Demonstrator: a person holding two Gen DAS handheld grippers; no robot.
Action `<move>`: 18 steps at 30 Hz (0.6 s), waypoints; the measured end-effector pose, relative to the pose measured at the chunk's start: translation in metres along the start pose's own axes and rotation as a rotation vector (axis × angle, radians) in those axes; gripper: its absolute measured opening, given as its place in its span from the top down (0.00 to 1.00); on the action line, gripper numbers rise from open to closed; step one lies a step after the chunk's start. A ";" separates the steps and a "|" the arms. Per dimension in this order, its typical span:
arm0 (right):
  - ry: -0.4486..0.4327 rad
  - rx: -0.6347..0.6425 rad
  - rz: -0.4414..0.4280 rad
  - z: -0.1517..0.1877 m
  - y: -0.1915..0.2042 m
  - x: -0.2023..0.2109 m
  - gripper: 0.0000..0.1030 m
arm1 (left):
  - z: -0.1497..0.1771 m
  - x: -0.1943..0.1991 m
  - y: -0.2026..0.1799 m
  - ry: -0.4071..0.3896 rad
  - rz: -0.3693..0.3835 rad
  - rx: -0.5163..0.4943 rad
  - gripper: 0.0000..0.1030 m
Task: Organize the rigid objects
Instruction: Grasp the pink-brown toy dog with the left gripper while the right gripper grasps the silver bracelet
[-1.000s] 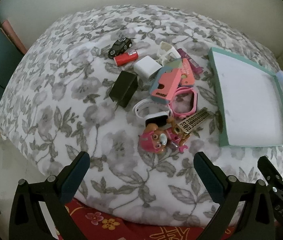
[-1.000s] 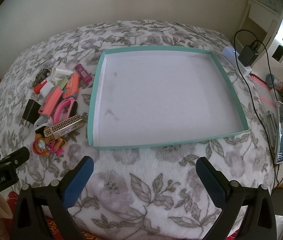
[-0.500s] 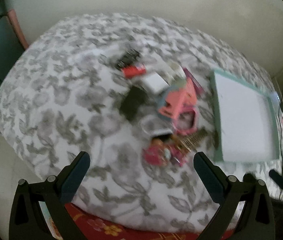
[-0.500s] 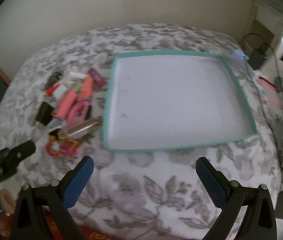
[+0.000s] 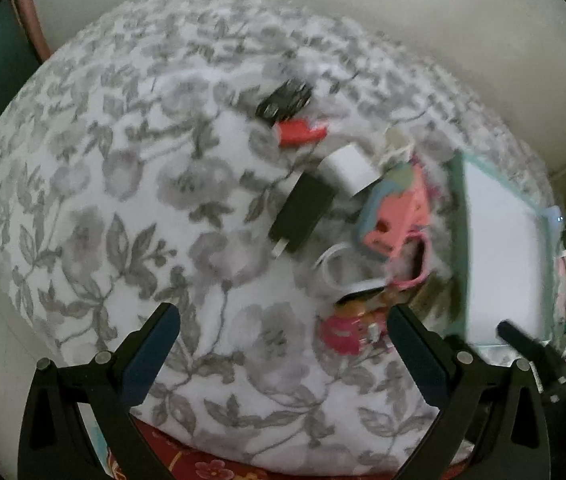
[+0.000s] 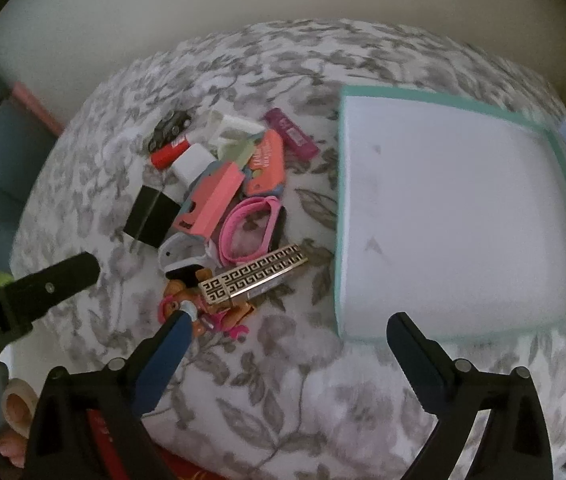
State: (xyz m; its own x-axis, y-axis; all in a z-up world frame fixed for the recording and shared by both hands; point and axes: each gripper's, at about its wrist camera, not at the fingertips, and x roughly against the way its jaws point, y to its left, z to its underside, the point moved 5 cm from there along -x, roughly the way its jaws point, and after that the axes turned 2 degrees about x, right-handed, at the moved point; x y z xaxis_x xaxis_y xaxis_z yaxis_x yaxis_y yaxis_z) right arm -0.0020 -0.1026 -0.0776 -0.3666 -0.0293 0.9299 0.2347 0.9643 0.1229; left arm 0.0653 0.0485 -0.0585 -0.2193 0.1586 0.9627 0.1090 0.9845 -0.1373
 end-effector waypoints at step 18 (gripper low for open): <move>-0.009 -0.053 0.076 -0.015 -0.042 0.000 0.05 | 0.029 -0.047 -0.051 0.136 0.014 -0.191 0.01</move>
State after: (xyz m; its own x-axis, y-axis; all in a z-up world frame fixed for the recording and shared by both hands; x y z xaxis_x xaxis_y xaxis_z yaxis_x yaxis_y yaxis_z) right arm 0.0017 -0.1477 -0.0770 -0.3543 0.0458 0.9340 0.3092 0.9483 0.0708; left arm 0.0418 -0.0065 -0.1032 -0.0848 0.1479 0.9853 0.2952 0.9482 -0.1170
